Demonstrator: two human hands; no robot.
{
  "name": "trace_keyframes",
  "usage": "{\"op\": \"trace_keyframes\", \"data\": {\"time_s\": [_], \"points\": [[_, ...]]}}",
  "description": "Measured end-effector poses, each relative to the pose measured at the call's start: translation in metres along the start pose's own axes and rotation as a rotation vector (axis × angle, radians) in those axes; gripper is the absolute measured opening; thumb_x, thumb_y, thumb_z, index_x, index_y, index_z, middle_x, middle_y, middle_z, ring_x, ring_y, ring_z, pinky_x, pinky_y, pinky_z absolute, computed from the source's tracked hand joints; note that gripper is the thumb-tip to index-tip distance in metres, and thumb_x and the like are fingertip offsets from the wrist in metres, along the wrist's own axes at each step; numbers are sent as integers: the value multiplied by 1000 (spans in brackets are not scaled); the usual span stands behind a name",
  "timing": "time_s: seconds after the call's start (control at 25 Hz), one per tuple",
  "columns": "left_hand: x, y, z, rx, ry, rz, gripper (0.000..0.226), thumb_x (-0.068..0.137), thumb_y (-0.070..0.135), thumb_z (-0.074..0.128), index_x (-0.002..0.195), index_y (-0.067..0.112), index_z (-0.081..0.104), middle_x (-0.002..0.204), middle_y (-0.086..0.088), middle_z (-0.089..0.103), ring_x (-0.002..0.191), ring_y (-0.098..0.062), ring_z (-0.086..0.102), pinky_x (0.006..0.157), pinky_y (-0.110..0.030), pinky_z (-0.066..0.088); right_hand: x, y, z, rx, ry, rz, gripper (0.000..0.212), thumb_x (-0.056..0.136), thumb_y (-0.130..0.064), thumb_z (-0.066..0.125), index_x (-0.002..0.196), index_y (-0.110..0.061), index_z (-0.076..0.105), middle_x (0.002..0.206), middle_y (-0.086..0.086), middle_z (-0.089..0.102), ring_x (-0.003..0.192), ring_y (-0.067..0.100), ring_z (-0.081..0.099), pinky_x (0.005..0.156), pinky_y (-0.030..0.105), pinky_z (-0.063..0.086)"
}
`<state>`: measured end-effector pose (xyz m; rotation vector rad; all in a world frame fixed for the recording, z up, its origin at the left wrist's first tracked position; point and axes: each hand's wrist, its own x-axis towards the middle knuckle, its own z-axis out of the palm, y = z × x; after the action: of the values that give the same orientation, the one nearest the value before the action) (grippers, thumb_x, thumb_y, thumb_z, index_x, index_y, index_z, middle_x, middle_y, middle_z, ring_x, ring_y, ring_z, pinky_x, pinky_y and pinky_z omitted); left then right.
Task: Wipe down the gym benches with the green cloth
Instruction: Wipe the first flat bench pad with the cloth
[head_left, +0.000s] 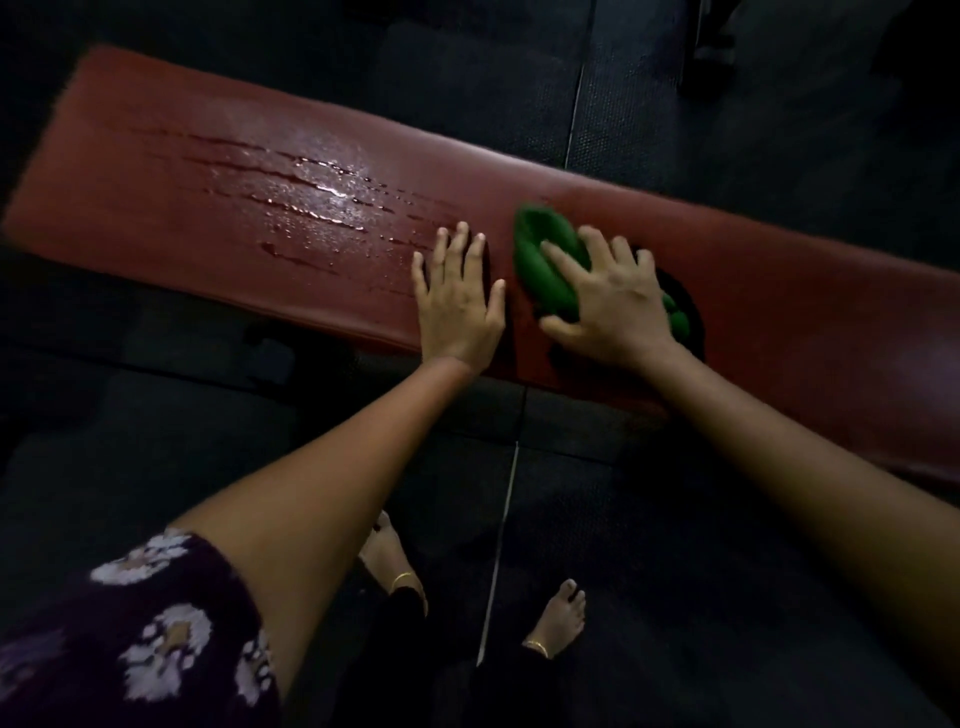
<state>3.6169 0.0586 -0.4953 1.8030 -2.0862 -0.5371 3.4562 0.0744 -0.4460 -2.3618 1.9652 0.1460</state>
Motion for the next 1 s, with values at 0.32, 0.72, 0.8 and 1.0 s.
{"op": "trace_keyframes", "data": {"time_s": [0.32, 0.72, 0.8, 1.0], "points": [[29, -109, -76, 128, 75, 47, 58, 94, 34, 45, 144, 8, 31, 156, -10, 16, 145, -24, 11, 116, -38, -2, 61, -14, -11, 154, 15, 666, 64, 82, -53, 52, 137, -23, 43, 139, 11, 38, 125, 34, 37, 100, 52, 30], [32, -141, -70, 244, 4, 54, 71, 91, 51, 20, 148, 10, 22, 157, -8, 16, 146, -22, 9, 116, -40, -2, -2, -40, 8, -38, 78, -53, 73, 67, -59, 43, 132, -27, 53, 126, 11, 56, 98, 36, 53, 78, 42, 40], [33, -142, -69, 227, 13, 66, 72, 90, 52, 18, 148, 9, 25, 156, -9, 18, 145, -22, 11, 116, -41, -1, 5, -27, 4, 77, 54, 418, 71, 73, -59, 50, 137, -27, 47, 134, 10, 47, 110, 37, 45, 86, 44, 36], [36, -145, -70, 244, 28, 70, 66, 94, 47, 26, 147, 9, 25, 157, -9, 18, 146, -23, 11, 116, -39, -2, 31, -109, 1, 132, 49, 512, 70, 78, -53, 58, 141, -28, 40, 143, 6, 37, 123, 34, 37, 97, 48, 29]]}}
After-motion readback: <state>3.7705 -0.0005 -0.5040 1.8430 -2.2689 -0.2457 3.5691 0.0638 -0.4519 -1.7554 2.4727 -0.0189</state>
